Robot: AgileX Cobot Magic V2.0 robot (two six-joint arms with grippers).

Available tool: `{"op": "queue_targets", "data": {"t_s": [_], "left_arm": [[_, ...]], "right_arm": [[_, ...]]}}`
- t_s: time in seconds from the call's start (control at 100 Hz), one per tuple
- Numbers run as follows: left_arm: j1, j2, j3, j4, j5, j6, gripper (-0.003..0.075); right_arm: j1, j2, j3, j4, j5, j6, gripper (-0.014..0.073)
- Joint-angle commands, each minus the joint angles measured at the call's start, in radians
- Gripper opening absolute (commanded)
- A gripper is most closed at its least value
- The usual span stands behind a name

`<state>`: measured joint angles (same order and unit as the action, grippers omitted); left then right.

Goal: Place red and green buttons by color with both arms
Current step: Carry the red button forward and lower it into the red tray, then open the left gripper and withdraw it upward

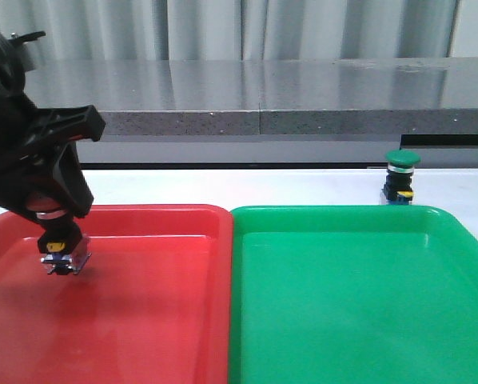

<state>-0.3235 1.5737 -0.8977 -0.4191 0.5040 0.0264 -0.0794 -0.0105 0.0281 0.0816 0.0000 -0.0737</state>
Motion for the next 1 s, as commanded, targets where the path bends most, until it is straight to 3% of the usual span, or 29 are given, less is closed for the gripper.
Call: {"op": "queue_targets", "data": {"t_s": [0.0,0.24,0.62,0.99], "left_arm": [[-0.010,-0.046,-0.015,-0.023,-0.014,0.001,0.0145],[-0.010,-0.046,-0.015,-0.023,-0.004,0.003,0.0196],[-0.010,-0.046,-0.015,-0.019,0.026,0.012,0.0487],[-0.010,-0.054,-0.072,-0.013,0.073,0.014,0.0494]], "right_arm": [[-0.004,-0.004,-0.025,0.000,-0.086,-0.005,-0.0063],[-0.004,-0.004,-0.025,0.000,-0.086,-0.005,-0.0063],[-0.004,-0.004,-0.025,0.000,-0.086,-0.005,-0.0063],[-0.004,-0.004,-0.025,0.000,-0.086,-0.005,-0.0063]]}}
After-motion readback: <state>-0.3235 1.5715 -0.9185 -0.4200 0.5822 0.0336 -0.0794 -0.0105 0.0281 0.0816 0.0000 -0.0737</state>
